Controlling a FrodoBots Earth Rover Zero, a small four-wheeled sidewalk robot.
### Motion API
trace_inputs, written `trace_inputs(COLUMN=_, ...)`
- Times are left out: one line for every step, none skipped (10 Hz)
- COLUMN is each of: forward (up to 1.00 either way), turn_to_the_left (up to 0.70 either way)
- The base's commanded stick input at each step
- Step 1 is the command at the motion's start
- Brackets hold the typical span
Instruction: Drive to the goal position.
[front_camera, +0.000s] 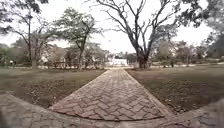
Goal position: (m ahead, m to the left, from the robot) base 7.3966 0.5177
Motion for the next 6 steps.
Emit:
trace_inputs(forward=0.70, turn_to_the_left=0.00)
trace_inputs(forward=0.70, turn_to_the_left=0.00)
trace_inputs(forward=0.70, turn_to_the_left=0.00)
trace_inputs(forward=0.70, turn_to_the_left=0.00)
trace_inputs(forward=0.70, turn_to_the_left=0.00)
trace_inputs(forward=0.70, turn_to_the_left=0.00)
